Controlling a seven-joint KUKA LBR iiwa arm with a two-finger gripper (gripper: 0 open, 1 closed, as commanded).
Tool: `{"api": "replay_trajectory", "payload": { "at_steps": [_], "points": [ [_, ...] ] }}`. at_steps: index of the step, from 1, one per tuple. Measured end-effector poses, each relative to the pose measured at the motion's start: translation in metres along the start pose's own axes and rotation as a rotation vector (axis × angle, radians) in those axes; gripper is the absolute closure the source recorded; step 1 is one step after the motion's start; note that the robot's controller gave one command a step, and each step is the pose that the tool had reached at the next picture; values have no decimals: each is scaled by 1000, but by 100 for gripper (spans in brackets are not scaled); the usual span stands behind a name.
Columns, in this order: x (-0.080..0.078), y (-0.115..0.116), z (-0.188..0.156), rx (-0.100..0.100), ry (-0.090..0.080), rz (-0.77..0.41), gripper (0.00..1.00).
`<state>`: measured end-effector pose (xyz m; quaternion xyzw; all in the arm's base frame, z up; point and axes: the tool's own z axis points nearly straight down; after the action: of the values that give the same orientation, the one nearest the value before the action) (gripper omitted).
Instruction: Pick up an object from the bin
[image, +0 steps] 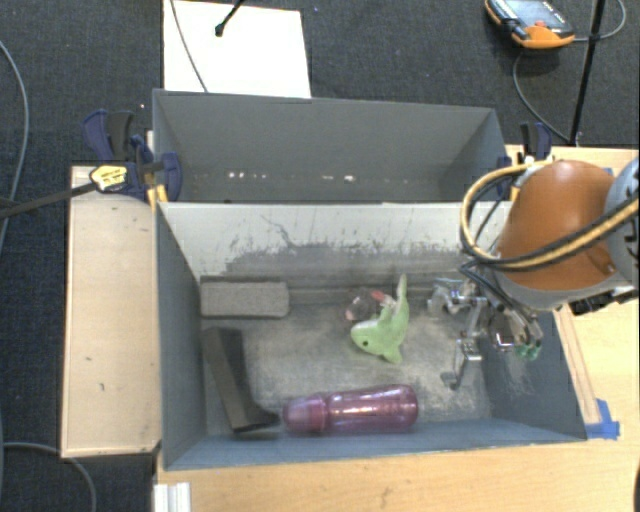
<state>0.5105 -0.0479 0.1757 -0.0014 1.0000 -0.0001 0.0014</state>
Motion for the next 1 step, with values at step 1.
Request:
{"api": "replay_trajectory", "payload": {
  "at_steps": [1],
  "points": [
    [0,0,0,0,0,0,0]
  ]
}}
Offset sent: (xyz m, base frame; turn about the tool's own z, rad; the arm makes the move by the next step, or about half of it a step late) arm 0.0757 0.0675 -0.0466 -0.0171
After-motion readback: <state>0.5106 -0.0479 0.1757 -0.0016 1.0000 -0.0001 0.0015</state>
